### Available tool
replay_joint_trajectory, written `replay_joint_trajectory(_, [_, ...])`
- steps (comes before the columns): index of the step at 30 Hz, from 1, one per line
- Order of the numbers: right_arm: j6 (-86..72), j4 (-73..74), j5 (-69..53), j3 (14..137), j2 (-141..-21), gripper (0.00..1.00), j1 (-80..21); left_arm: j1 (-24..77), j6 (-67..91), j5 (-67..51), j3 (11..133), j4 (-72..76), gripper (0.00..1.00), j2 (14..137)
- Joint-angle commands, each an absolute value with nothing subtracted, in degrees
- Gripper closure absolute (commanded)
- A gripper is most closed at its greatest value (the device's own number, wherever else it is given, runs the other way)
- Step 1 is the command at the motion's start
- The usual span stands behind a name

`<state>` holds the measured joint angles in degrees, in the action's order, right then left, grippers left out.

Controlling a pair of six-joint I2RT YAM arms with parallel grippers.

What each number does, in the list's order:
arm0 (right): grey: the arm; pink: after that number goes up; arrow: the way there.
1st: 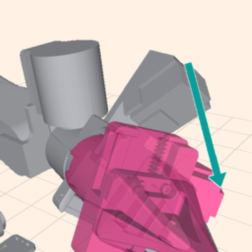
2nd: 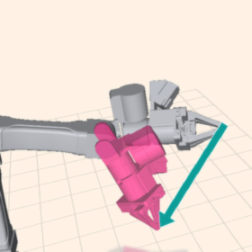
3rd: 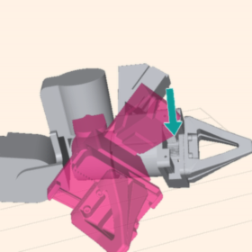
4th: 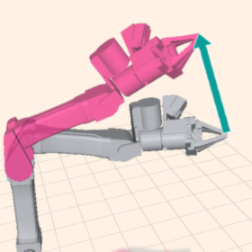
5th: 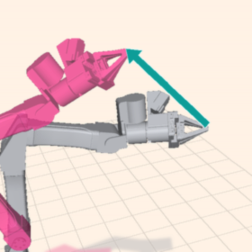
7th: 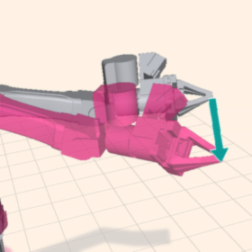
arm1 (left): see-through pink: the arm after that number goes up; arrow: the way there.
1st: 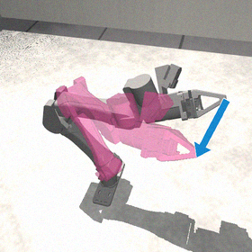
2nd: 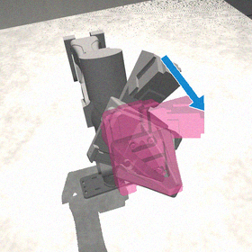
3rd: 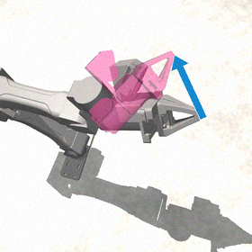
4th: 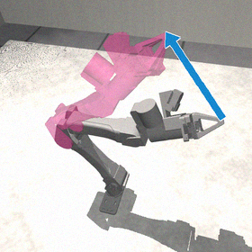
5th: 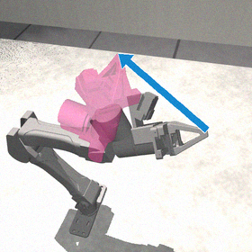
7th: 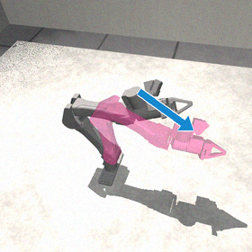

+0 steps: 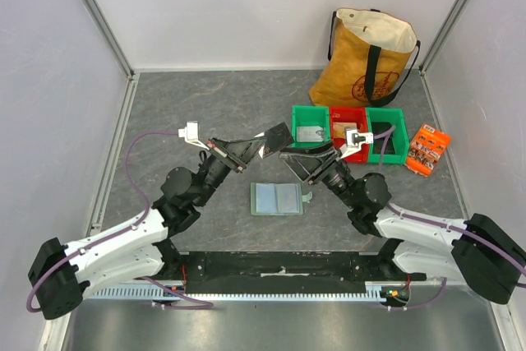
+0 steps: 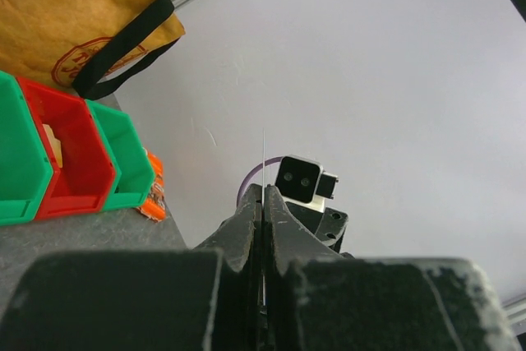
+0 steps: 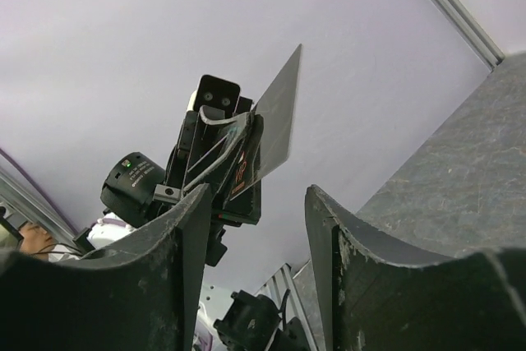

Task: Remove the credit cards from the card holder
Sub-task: Place the credit card in the storage box.

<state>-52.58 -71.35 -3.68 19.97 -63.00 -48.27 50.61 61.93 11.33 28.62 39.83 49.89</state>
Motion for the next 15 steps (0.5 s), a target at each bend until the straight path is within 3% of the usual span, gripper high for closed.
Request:
replay_joint_trajectory(1, [-52.7, -75.8, -1.9, 22.7, -64.0, 0.45, -48.6, 51.5, 63.9, 13.1, 28.1, 45.5, 0.98, 51.2])
replay_joint_trajectory(6, [-52.6, -76.9, -2.6, 23.7, -65.3, 0.51, -48.6, 52.5, 64.1, 12.4, 28.1, 47.2, 0.98, 52.5])
replay_joint_trajectory(10, [-53.1, -77.4, -2.6, 24.1, -66.1, 0.64, -48.6, 53.1, 64.2, 12.7, 27.6, 48.3, 0.98, 52.8])
replay_joint_trajectory(12, [-53.3, -77.9, -2.6, 23.8, -66.2, 0.76, -48.6, 53.2, 64.2, 12.9, 27.5, 48.4, 0.98, 52.8])
replay_joint_trajectory(15, [-53.4, -77.9, -2.0, 23.4, -65.7, 1.00, -48.5, 53.2, 64.2, 12.8, 27.2, 48.4, 0.98, 52.7])
